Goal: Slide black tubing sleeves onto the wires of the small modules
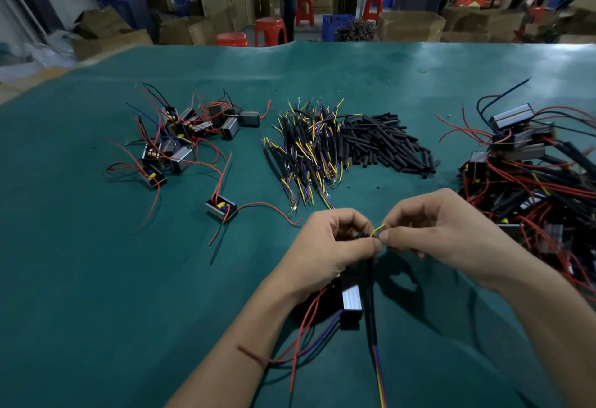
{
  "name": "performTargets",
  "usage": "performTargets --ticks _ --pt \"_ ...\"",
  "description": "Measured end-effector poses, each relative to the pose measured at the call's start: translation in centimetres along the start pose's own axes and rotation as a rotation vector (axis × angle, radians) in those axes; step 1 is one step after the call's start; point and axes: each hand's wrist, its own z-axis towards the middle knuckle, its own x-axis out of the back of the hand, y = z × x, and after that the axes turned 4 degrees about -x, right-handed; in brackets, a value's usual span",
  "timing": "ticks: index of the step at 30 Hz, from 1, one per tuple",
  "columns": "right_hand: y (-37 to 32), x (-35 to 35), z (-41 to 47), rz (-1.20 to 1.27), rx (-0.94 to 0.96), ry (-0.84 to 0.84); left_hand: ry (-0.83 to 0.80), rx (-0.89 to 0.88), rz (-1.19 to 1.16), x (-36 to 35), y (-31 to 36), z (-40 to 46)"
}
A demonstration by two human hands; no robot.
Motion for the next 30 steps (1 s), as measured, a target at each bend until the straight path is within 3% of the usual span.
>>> performTargets --ticks 9,16,19,23,30 --pt "0.0 0.1 0.0 -0.001 -0.073 -0.045 -0.052 0.029 -0.003 0.4 0.2 0.0" --pt "0.3 -1.1 0.5 0.412 -0.436 -0.146 -0.052 0.019 -0.05 0.5 0.3 -0.4" --pt "0.3 -1.5 0.5 0.291 -0.245 0.016 -0.002 0.011 -0.07 0.8 0.4 -0.4" --pt "0.3 -0.6 0.1 -0.137 0.174 0.23 0.072 0.021 -0.142 1.0 0.3 -0.3" --pt "0.3 -1.8 -0.3 -0.381 0.37 0.468 0.115 0.034 -0.255 1.2 0.4 -0.3"
